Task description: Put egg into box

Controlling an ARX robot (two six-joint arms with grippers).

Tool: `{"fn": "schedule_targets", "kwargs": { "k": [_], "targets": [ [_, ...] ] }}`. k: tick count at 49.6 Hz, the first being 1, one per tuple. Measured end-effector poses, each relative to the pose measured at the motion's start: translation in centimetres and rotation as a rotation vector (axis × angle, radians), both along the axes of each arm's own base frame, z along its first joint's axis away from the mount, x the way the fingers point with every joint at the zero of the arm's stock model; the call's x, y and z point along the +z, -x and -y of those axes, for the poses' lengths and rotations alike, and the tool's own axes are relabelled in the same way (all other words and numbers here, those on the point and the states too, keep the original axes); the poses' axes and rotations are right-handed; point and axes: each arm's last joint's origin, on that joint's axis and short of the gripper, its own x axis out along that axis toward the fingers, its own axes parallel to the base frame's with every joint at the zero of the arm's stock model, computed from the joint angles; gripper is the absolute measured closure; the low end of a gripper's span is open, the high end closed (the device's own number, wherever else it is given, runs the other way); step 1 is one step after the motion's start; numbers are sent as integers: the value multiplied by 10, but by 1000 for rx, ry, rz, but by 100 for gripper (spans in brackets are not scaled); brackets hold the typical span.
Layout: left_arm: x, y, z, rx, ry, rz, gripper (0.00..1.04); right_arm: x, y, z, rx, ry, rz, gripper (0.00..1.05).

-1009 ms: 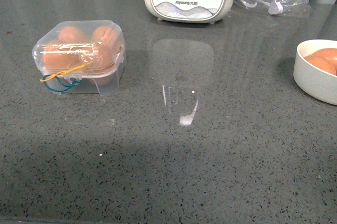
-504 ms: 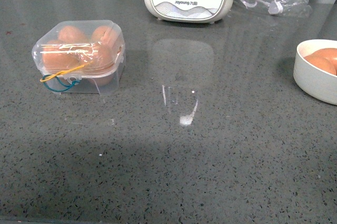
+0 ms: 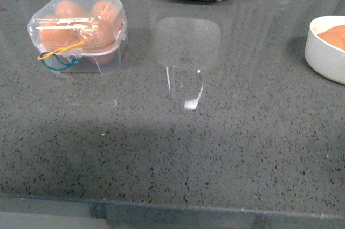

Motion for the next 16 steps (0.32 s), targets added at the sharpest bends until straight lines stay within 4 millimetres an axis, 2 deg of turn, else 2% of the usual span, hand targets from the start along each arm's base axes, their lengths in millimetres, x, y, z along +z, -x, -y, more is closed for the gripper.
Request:
{"fn": "schedule_targets", "kwargs": {
  "k": [16],
  "targets": [
    [0,0,0,0,0,0,7,0,0,0,0,0,0,7]
  ]
}}
